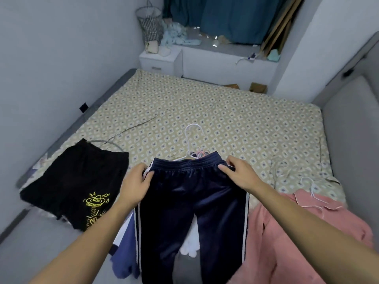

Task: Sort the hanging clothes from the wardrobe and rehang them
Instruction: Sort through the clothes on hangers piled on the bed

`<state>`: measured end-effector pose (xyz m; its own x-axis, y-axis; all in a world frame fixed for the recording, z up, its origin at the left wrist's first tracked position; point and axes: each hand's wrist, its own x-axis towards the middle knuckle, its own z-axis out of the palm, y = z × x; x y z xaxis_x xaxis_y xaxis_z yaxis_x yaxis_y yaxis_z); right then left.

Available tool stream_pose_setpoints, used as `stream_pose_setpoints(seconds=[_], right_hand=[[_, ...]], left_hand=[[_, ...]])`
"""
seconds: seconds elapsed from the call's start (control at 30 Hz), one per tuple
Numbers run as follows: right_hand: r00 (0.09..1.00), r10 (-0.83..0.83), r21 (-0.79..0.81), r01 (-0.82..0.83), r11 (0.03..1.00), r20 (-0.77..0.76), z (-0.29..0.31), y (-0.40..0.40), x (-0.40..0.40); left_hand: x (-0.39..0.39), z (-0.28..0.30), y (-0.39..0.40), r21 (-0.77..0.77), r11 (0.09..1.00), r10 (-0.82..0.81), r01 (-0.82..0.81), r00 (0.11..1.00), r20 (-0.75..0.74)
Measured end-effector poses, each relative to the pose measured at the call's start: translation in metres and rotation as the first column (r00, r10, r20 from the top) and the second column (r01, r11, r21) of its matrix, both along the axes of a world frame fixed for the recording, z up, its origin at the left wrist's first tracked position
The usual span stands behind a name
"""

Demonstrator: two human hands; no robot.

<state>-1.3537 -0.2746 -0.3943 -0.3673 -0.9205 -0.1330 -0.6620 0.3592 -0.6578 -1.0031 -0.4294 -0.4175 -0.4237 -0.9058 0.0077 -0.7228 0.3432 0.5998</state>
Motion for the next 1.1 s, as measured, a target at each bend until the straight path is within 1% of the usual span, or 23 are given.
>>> stream_pose_setpoints(seconds=[0.1,0.17,0.27,0.47,0.57,0.67,0.8,0.93,1.1], right_hand=[[0.997,0.072,-0.063,-0.074,0.995,-0.041,0.037,0.008,0.030],[0.986,0.138,-0.096,-0.147,0.984,-0.094,0.060,0.015,0.054],[0.962,0.220,-0.134,-0.242,0.961,-0.162,0.088,0.021,0.094],[0.886,0.407,-0.171,-0.446,0.879,-0.221,0.122,0.007,0.191],[0.854,0.465,-0.187,-0.508,0.841,-0.232,0.127,-0.003,0.250],[0.833,0.503,-0.191,-0.546,0.816,-0.232,0.124,-0.016,0.312],[0.819,0.527,-0.198,-0.569,0.798,-0.229,0.116,-0.039,0.397],[0.819,0.526,-0.188,-0.568,0.801,-0.231,0.108,-0.063,0.475],[0.848,0.488,-0.162,-0.521,0.838,-0.206,0.095,-0.095,0.553]], left_hand=[[0.037,0.038,0.052,-0.011,0.998,0.062,-0.062,0.998,0.009],[0.070,0.060,0.088,-0.024,0.994,0.109,-0.110,0.993,-0.037],[0.118,0.089,0.130,-0.095,0.978,0.183,-0.187,0.982,-0.043],[0.218,0.132,0.168,-0.216,0.890,0.399,-0.402,0.915,-0.061],[0.276,0.145,0.174,-0.249,0.845,0.475,-0.474,0.878,-0.060],[0.332,0.151,0.177,-0.243,0.815,0.538,-0.526,0.843,-0.021],[0.415,0.138,0.166,-0.225,0.782,0.597,-0.581,0.802,0.004],[0.494,0.126,0.137,-0.205,0.790,0.593,-0.578,0.805,0.016],[0.573,0.122,0.091,-0.190,0.804,0.579,-0.564,0.814,0.035]])
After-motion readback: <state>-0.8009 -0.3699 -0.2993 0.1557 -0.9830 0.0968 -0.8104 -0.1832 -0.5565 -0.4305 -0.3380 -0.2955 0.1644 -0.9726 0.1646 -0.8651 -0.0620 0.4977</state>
